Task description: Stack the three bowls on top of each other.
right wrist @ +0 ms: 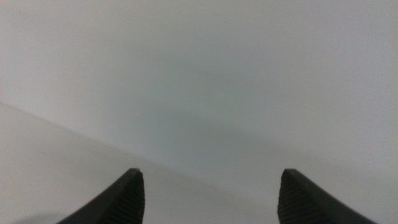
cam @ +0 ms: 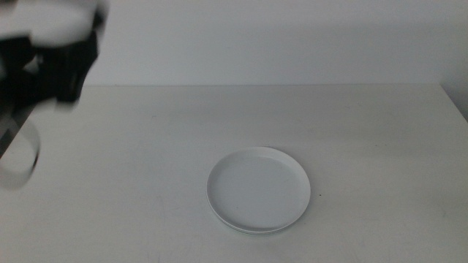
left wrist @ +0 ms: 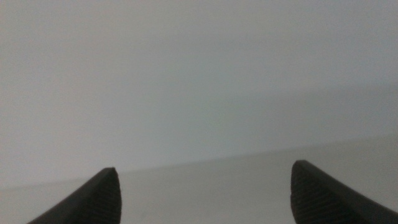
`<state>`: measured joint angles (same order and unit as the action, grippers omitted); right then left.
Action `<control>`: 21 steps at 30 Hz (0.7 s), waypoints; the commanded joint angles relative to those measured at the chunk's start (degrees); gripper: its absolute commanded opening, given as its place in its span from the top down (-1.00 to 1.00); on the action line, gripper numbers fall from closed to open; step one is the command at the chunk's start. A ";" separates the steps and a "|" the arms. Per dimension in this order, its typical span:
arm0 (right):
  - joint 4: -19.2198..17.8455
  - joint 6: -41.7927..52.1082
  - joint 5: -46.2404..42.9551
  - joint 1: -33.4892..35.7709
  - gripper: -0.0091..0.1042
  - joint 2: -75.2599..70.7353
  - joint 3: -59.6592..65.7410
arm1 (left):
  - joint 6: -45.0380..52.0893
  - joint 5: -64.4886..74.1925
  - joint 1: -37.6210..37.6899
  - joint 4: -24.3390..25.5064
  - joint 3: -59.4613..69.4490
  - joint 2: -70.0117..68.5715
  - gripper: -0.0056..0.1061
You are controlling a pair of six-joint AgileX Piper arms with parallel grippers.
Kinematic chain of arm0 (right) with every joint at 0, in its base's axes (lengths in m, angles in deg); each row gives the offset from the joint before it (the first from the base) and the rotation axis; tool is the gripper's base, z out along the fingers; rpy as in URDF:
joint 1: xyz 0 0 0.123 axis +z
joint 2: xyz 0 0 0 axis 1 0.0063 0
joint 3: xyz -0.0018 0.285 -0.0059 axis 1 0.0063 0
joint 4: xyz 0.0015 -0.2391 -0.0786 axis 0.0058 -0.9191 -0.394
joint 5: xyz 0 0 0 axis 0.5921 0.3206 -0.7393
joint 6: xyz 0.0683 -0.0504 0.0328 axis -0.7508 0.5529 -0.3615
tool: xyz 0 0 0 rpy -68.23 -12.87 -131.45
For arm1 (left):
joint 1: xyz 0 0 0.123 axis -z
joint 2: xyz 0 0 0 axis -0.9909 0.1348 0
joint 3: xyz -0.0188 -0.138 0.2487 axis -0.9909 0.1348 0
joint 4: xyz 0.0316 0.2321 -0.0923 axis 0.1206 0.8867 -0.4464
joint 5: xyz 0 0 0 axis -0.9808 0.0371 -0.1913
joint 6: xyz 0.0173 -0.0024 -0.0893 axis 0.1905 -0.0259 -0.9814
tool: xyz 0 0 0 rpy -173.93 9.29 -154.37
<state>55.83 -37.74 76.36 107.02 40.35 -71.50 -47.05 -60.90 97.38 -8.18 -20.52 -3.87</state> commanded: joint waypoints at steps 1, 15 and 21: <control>3.78 0.27 -5.27 -3.45 -0.15 -0.30 2.54 | -0.35 -4.34 0.07 2.10 4.91 -6.29 -0.71; 3.58 0.27 -5.19 -13.98 -0.15 -24.84 29.39 | -0.35 -4.82 -10.94 9.70 35.00 -44.05 -0.71; 3.58 0.27 -5.09 -14.23 -0.15 -31.48 35.34 | -0.35 -5.29 -11.94 9.65 41.57 -50.45 -0.71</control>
<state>59.97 -37.74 75.94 93.15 9.11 -35.93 -47.05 -61.42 85.45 1.52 21.65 -53.52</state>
